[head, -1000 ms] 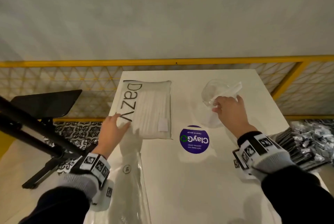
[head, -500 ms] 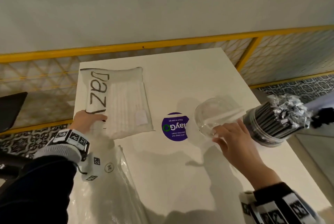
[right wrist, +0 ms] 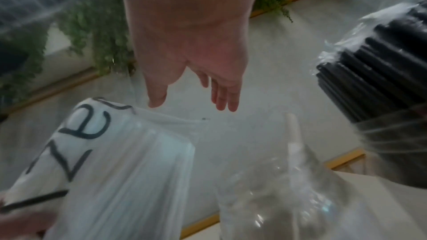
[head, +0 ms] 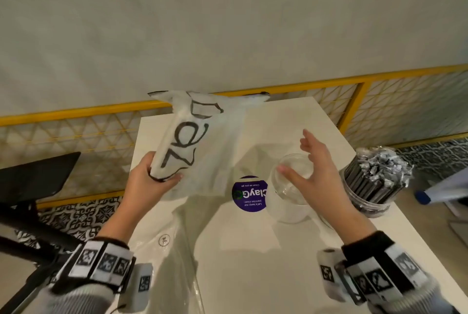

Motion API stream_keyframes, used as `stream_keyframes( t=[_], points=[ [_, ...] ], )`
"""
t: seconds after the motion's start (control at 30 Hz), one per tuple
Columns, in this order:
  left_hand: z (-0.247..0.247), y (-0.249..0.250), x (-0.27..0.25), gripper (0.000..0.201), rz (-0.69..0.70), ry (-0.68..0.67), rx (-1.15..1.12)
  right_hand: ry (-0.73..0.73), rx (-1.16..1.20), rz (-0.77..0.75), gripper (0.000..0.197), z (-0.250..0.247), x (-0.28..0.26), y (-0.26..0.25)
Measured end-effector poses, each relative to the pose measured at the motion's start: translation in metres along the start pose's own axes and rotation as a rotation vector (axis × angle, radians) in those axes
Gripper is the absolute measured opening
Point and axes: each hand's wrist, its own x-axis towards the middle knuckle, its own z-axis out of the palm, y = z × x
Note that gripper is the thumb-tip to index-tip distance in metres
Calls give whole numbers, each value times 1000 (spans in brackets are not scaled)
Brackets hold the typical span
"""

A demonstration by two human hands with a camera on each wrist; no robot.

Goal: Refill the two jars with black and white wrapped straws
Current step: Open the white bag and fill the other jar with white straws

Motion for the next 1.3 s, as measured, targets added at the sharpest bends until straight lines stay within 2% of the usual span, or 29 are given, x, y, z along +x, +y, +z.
stream_keyframes(
  t=[0.07, 0.1, 0.13, 0.17, 0.2, 0.23, 0.3, 0.33, 0.43, 0.5, 0.6, 0.67, 0.73, 0.77, 0.87, 0.93, 1.0, 1.13, 1.3],
  points=[
    [-2, 16, -28, 45, -8, -9, -50, -30, 171, 107, 108, -5, 10, -11],
    [-1, 22, -41, 47, -17, -13, -56, -47, 236, 140, 110, -8, 14, -15],
    [1, 25, -54, 49, -24, -14, -67, -67, 299, 159, 103, -11, 16, -17],
    [5, 27, -65, 51, -34, -21, -77, -72, 356, 161, 79, -15, 17, -19],
    [9, 28, -76, 52, -51, -42, -90, -67, 408, 146, 43, -20, 14, -20],
    [14, 27, -86, 54, -70, -72, -109, -44, 435, 122, 21, -23, 10, -22],
    [23, 27, -101, 57, -92, -122, -197, -31, 452, 114, 38, -28, 0, -21],
    [26, 26, -105, 60, -102, -125, -263, -54, 472, 135, 37, -30, -5, -18],
    [35, 33, -108, 76, -84, -83, -416, -160, 510, 142, 16, -29, -22, -6],
    [40, 47, -107, 56, -39, -68, -473, -161, 561, 153, 6, -31, -32, 0],
    [47, 68, -101, 26, -3, 82, -468, -141, 631, 123, 9, -41, -38, 4],
    [50, 80, -93, 31, 84, 269, -358, -137, 657, 111, 8, -49, -37, 2],
    [56, 96, -86, 38, 279, 365, -116, -152, 663, 115, 8, -53, -34, -1],
    [61, 108, -83, 35, 399, 317, -24, -159, 649, 114, 7, -54, -33, -3],
    [88, 147, -83, 25, 673, 28, 175, -201, 597, 72, 7, -54, -30, -10],
    [107, 168, -86, 33, 703, -179, 218, -214, 569, 17, 14, -56, -29, -12],
    [121, 177, -88, 40, 605, -328, 154, -185, 544, 3, 19, -59, -27, -11],
    [132, 179, -89, 29, 515, -281, 5, -127, 590, 96, 18, -63, -25, -3],
    [135, 178, -85, 15, 513, -251, -24, -228, 634, 91, 11, -78, -30, 1]
  ],
)
